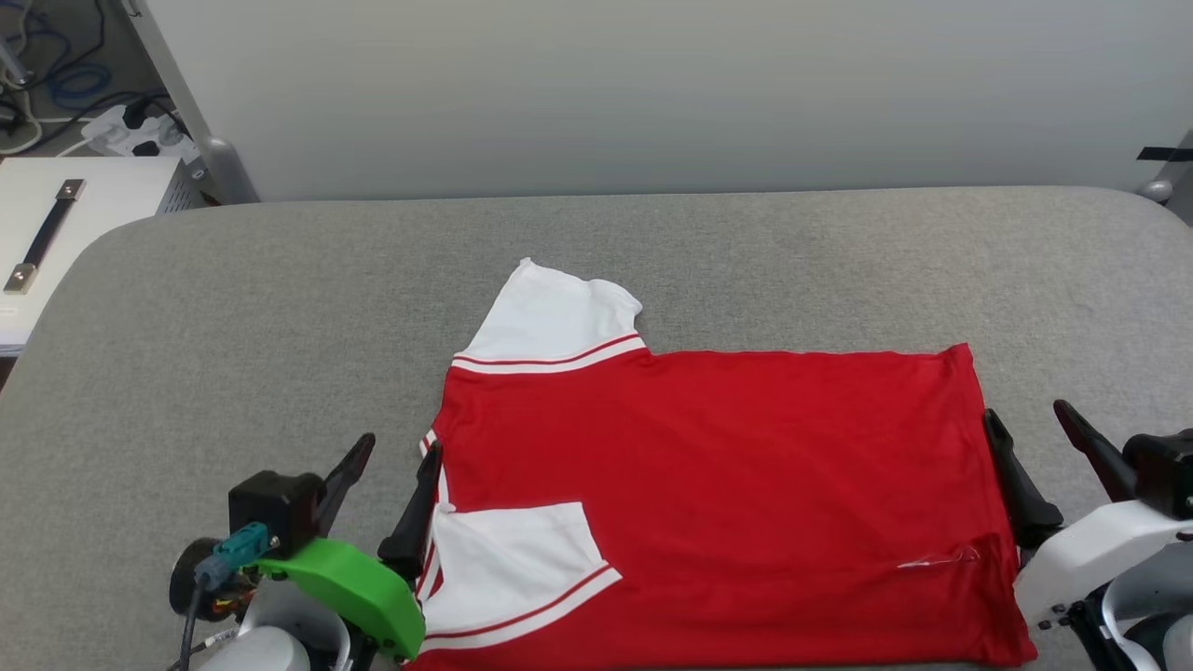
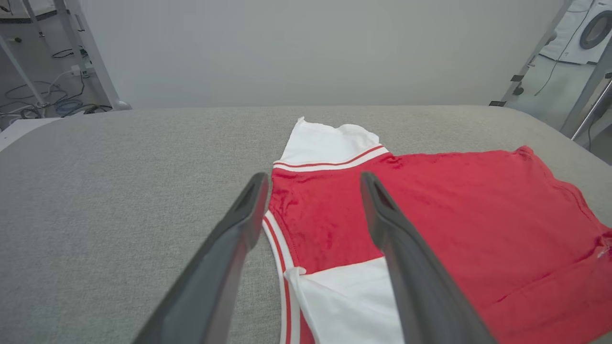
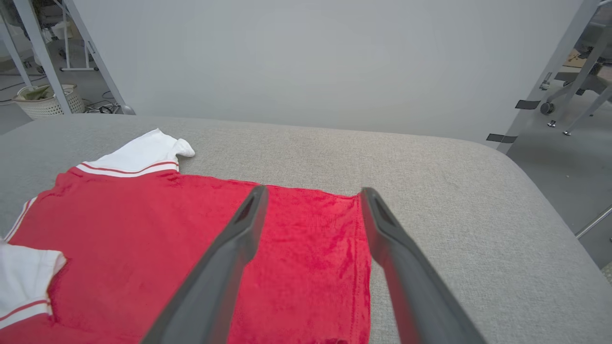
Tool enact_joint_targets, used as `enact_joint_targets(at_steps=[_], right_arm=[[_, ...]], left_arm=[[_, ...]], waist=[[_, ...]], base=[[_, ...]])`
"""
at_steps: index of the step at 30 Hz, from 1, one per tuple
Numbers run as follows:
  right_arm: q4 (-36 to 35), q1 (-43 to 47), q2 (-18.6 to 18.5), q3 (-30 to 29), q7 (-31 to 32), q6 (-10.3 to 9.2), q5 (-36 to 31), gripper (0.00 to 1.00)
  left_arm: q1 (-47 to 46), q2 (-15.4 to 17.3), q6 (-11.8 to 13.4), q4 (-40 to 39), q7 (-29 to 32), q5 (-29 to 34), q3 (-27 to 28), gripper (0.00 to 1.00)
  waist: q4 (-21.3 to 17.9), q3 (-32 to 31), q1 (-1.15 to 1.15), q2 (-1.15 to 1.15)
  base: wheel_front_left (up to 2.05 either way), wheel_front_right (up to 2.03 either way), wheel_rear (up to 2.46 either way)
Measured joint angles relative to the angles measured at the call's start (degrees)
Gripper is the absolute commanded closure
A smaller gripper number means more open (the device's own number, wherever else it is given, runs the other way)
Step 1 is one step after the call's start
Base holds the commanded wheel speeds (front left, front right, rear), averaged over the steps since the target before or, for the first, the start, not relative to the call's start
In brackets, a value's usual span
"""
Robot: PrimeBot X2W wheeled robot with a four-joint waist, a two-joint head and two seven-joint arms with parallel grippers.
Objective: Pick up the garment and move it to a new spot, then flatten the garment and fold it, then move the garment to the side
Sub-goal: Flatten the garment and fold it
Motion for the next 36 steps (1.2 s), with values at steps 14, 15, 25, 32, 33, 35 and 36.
enact_joint_targets(at_steps=[14, 15, 25, 32, 33, 35, 36], right_arm=[[1.77, 1.47, 7.5, -1.19, -14.85, 0.0, -3.26, 0.0], [2.22, 1.73, 7.77, -1.14, -15.58, 0.0, -3.31, 0.0], [6.65, 1.88, 8.37, 1.66, -20.93, 0.0, -2.14, 0.0], [7.03, 1.1, 8.4, 2.35, -21.82, 0.0, -2.13, 0.0], [6.98, 0.81, 8.4, 2.42, -21.83, 0.0, -2.13, 0.0], [6.81, 0.09, 8.43, 2.38, -21.85, 0.0, -2.13, 0.0], [6.72, -0.26, 8.42, 2.4, -21.93, 0.01, -2.14, 0.0]], left_arm=[[7.19, -16.24, -6.72, -2.43, -1.94, 20.46, 18.38, 0.0], [7.93, -17.53, -7.9, -2.57, -1.94, 22.13, 19.9, 0.0], [12.01, -27.09, -18.22, 0.64, -1.94, 32.15, 30.3, 0.0], [11.7, -29.78, -21.36, 2.68, -1.94, 34.87, 33.57, 0.0], [11.29, -29.95, -21.72, 3.22, -1.94, 34.86, 33.83, 0.0], [9.92, -29.87, -22.06, 4.92, -1.94, 34.83, 33.82, 0.0], [8.81, -29.39, -22.27, 6.14, -1.94, 34.83, 33.31, 0.0]], waist=[[-0.68, 0.27, 0.0, 0.0], [-0.68, 0.27, 0.0, 0.0], [-0.71, 0.64, 0.0, 0.0], [-0.96, 2.4, 0.0, 0.0], [-1.04, 2.8, 0.0, 0.0], [-1.21, 3.6, 0.0, 0.0], [-1.32, 4.06, 0.0, 0.0]], base=[[0.0, 0.0, 0.0], [0.0, 0.0, 0.0], [0.0, 0.0, 0.0], [0.0, 0.0, 0.0], [0.0, 0.0, 0.0], [0.0, 0.0, 0.0], [0.0, 0.0, 0.0]])
